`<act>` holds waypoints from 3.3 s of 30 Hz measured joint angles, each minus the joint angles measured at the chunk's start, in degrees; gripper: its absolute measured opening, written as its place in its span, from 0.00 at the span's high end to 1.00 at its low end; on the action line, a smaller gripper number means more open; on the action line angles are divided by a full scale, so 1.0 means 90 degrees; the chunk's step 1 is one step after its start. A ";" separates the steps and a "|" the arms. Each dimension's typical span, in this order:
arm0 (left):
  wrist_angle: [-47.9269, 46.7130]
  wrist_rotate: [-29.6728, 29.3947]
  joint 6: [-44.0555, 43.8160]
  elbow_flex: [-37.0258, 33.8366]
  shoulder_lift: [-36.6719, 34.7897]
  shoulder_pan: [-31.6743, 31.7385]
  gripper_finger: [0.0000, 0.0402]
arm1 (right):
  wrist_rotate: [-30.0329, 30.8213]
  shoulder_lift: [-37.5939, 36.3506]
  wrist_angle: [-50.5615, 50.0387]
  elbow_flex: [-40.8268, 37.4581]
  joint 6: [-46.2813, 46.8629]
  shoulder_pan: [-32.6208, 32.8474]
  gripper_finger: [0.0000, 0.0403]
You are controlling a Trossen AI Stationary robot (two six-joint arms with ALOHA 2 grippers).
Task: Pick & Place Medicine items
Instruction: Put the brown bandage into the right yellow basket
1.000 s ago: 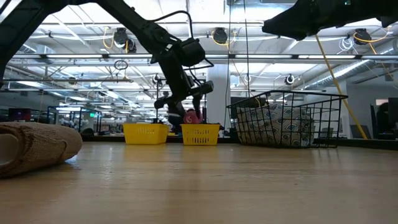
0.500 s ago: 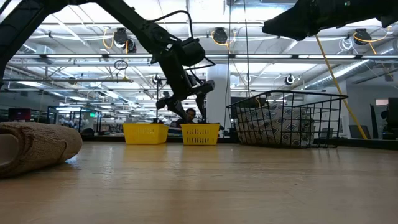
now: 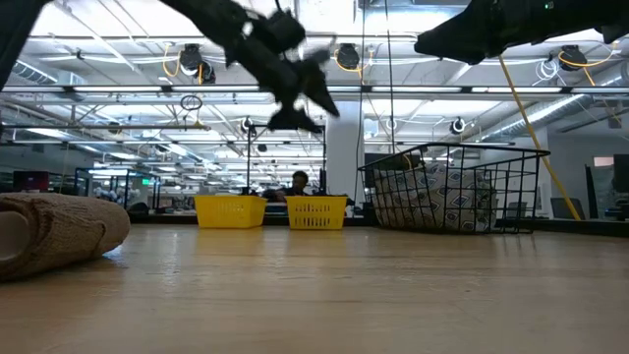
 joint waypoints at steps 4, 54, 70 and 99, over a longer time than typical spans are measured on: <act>-0.0740 0.0087 0.0792 0.0001 -0.0811 -0.0389 0.34 | -0.0002 0.0000 0.0005 -0.0002 0.0000 0.0000 0.65; -0.3009 -0.2932 -0.5463 -0.2037 -0.0973 -0.7234 0.34 | -0.0644 0.0006 0.0037 -0.0186 0.0647 0.0025 0.65; 0.1367 -0.3871 -0.5722 -0.4108 -0.0978 -0.6579 0.34 | -0.0697 0.0005 0.1499 -0.0931 0.0646 0.0583 0.65; 0.1513 -0.3032 -0.3268 -0.2833 -0.0970 -0.6493 0.34 | -0.0682 0.0002 0.1741 -0.0934 0.0638 0.0974 0.65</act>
